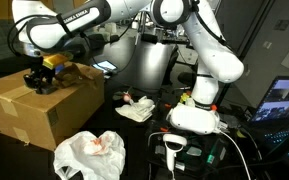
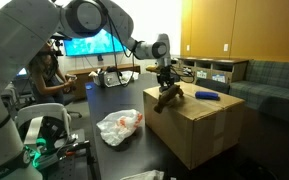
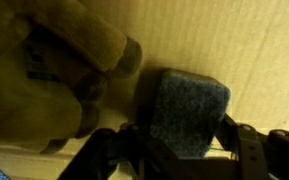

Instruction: Put the turnip plushie on the table, then the moose on the box, then the white towel on the table, then the blue sponge on the box, then the duster on the table, lastly, the plastic on the box

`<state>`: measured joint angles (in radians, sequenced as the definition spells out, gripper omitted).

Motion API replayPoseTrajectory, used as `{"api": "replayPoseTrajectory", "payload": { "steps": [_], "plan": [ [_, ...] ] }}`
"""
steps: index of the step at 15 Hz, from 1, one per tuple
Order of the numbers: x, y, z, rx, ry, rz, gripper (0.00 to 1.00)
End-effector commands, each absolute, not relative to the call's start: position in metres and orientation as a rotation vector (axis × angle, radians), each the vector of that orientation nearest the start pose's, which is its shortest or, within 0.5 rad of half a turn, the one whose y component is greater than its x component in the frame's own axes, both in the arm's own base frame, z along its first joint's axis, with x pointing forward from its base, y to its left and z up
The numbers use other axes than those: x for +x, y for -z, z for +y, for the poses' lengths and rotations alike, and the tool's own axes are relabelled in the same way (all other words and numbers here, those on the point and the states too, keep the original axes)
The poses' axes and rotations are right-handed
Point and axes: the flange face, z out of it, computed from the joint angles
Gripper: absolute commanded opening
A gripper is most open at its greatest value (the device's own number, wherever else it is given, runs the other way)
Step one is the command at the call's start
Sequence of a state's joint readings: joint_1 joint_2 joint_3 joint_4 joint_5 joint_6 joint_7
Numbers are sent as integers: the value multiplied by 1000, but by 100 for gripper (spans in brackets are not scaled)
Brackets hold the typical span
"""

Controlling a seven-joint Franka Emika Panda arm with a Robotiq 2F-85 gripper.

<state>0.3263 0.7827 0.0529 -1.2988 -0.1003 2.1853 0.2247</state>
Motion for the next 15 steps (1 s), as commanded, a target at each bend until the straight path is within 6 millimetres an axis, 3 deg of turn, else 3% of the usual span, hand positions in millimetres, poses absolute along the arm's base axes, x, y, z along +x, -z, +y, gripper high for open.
{"api": "replayPoseTrajectory", "payload": {
  "steps": [1, 5, 8, 13, 15],
  "plan": [
    [707, -305, 267, -3147, 205, -345, 36],
    [698, -321, 272, -3183, 221, -377, 33],
    [681, -340, 274, -3214, 197, -418, 33],
    [623, -368, 279, -3240, 109, -480, 33],
    [599, -371, 282, -3245, 69, -469, 33]
  ]
}}
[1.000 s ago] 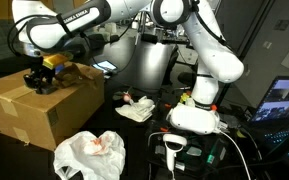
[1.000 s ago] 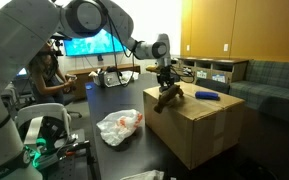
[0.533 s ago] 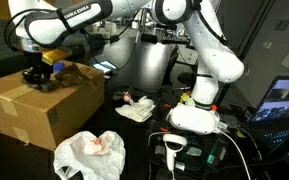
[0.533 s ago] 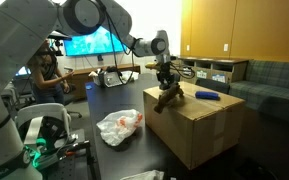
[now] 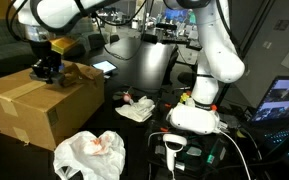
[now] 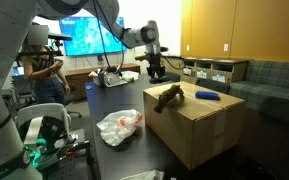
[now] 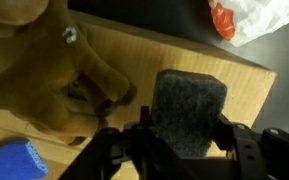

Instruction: Put the turnip plushie on the table, then the moose on the box, then the white towel on the table, then the blue sponge on the box, then the duster on the table, lastly, the plastic on the box

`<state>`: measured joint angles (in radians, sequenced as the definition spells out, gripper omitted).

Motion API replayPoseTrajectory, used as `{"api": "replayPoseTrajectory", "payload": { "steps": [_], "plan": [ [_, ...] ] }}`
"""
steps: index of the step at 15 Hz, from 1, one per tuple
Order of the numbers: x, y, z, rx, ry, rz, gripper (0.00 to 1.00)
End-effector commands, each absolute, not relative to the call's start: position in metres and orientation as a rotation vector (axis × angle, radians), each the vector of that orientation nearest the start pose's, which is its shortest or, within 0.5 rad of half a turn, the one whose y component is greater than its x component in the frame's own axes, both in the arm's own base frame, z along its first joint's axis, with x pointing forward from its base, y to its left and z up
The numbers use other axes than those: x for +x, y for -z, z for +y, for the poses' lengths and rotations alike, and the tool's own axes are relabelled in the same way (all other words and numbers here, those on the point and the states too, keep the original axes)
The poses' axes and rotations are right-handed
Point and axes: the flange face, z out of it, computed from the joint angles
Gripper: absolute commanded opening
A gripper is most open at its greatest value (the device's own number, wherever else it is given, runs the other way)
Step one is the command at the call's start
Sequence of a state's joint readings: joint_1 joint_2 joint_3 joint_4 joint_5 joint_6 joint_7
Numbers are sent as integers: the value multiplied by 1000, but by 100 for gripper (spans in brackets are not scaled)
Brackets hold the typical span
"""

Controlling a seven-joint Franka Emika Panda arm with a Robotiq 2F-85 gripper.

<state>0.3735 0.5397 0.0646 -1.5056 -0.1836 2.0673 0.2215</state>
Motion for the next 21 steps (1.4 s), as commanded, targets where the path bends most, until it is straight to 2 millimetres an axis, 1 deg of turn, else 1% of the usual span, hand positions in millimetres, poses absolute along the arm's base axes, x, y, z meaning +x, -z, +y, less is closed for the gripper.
{"api": "replayPoseTrajectory", "payload": {
  "steps": [1, 3, 5, 9, 11, 13, 15, 16, 17, 20, 21],
  "plan": [
    [586, -375, 284, -3244, 52, -450, 33],
    [561, -372, 289, -3237, 28, -390, 33],
    [537, -362, 292, -3219, -17, -292, 33],
    [494, -329, 292, -3158, -108, -102, 33],
    [476, -309, 284, -3146, -131, -38, 33],
    [459, -286, 271, -3148, -164, 18, 33],
    [443, -254, 251, -3152, -198, 77, 33],
    [435, -241, 238, -3157, -212, 124, 33],
    [432, -226, 228, -3159, -222, 162, 33],
    [420, -190, 187, -3159, -244, 280, 33],
    [421, -177, 176, -3164, -242, 313, 33]
  ]
}}
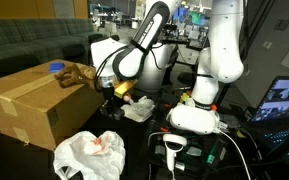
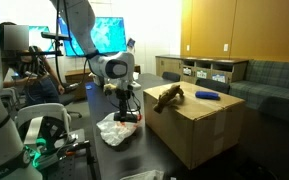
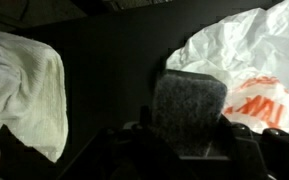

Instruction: Put the turnip plushie on the table, then the moose on the box, then the white towel on the table, then the blue sponge on the box, then the duster on the table, lastly, the plastic on the box

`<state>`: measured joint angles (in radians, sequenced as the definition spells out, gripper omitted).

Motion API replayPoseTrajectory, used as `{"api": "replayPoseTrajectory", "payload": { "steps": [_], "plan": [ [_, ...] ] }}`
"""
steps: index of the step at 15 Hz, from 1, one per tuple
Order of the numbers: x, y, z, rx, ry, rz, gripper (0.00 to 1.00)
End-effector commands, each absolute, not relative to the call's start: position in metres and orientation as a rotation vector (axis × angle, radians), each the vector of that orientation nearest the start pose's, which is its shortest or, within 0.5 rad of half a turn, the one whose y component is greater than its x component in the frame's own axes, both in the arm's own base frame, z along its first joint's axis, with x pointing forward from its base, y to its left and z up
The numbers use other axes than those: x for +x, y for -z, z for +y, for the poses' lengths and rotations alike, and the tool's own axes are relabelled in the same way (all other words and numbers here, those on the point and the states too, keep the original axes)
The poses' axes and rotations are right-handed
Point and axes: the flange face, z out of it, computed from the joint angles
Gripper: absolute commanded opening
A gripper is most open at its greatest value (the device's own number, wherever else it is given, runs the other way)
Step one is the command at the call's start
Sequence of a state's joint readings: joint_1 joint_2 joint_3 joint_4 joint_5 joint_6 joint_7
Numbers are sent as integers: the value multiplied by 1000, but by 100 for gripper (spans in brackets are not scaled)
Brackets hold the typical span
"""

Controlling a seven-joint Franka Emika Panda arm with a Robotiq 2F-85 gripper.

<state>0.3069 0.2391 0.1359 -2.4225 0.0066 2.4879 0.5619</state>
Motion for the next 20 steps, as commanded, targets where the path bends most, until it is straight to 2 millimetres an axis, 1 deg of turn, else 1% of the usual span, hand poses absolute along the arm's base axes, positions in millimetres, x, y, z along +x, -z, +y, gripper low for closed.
{"api": "replayPoseTrajectory", "payload": {
  "steps": [1, 4, 8, 9, 10, 12, 13, 16, 17, 20],
  "plan": [
    [418, -172, 165, -3167, -243, 327, 33],
    [421, -147, 140, -3187, -239, 381, 33],
    [427, -126, 117, -3190, -222, 481, 33],
    [429, -122, 112, -3187, -223, 505, 77],
    [430, -117, 107, -3183, -216, 530, 84],
    [431, -115, 102, -3181, -202, 550, 98],
    [431, -114, 101, -3183, -193, 553, 100],
    [432, -121, 105, -3185, -155, 538, 100],
    [432, -125, 109, -3184, -140, 517, 100],
    [429, -135, 134, -3194, -87, 403, 100]
  ]
}}
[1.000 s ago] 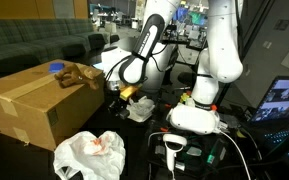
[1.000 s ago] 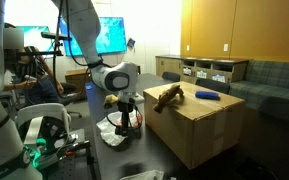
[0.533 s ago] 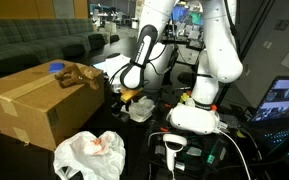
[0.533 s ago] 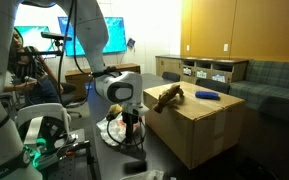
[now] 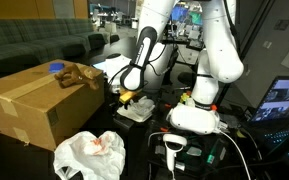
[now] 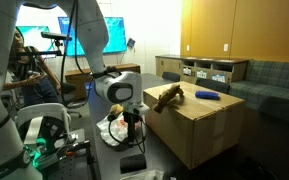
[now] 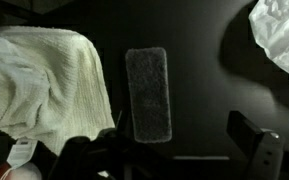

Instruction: Put the turnip plushie on the table, then the moose on the box, then the white towel on the table, then the blue sponge on the box, then the duster on the table, lastly, the plastic on the box

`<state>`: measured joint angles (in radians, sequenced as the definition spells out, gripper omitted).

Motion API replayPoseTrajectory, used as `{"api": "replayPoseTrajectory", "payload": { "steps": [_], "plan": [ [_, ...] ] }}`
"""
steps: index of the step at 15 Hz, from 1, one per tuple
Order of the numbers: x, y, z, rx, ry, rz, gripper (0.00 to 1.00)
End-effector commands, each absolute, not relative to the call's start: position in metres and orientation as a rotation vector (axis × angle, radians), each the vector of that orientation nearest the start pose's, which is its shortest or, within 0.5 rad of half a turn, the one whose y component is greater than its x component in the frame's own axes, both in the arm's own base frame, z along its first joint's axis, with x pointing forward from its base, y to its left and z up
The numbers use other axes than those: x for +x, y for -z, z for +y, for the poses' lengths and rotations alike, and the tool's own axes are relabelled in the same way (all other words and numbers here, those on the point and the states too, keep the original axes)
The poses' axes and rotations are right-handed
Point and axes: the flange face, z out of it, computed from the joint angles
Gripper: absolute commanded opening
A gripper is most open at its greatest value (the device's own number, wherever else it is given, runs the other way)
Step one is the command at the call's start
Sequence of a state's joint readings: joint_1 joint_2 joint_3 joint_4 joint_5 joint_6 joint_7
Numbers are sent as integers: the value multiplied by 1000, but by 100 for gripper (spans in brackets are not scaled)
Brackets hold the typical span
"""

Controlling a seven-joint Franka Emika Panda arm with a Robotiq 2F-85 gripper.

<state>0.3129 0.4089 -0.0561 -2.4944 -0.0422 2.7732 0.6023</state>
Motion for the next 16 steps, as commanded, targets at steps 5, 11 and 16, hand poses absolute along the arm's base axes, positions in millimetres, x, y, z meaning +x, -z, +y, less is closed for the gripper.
{"api": "replayPoseTrajectory", "payload": {
  "steps": [5, 11, 16],
  "plan": [
    [411, -161, 190, -3162, -4, 119, 100],
    [399, -193, 278, -3053, 83, -139, 100],
    [404, -197, 330, -3015, 136, -312, 100]
  ]
}}
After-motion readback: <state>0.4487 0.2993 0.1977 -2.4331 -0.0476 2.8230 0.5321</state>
